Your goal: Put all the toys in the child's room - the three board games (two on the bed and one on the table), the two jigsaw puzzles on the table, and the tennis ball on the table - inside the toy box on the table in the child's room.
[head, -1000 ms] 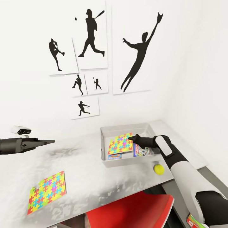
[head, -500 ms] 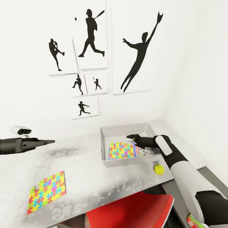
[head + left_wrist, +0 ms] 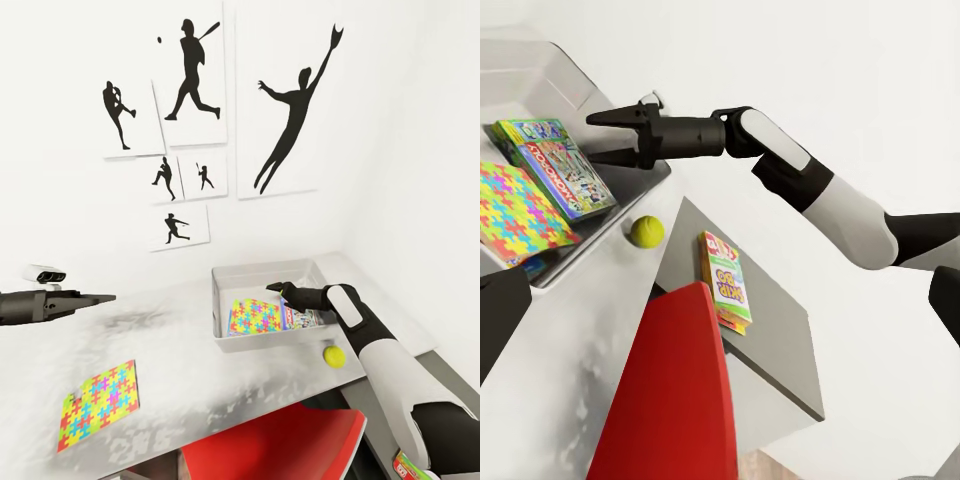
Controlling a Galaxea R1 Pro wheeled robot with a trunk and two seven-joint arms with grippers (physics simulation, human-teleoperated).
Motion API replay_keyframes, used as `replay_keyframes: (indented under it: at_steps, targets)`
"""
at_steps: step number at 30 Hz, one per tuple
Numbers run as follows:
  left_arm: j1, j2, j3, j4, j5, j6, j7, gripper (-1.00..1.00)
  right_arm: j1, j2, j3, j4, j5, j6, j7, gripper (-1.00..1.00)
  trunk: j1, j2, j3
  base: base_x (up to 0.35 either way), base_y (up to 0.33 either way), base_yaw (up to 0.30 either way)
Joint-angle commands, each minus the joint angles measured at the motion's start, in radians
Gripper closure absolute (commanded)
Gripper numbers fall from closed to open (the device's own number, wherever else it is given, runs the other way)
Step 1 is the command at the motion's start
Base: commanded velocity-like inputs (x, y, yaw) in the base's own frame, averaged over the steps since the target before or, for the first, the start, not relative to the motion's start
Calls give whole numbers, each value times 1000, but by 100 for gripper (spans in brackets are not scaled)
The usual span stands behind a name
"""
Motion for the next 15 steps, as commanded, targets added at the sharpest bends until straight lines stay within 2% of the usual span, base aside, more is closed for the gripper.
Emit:
replay_keyframes:
  at_steps: [1, 8, 15]
  targets:
    - [-1, 0, -1, 0, 0, 11, -4, -100, -1, -1, 3, 0, 6, 2, 6, -100, 1, -2, -2, 0, 0, 0]
    - [-1, 0, 0, 0, 0, 11, -4, -100, -1, -1, 2, 0, 6, 0, 5, -100, 1, -2, -2, -28, 22, 0]
    - [-1, 0, 0, 0, 0, 11, -4, -100, -1, 1, 2, -1, 6, -17, 4, -100, 1, -2, -2, -79, 119, 0]
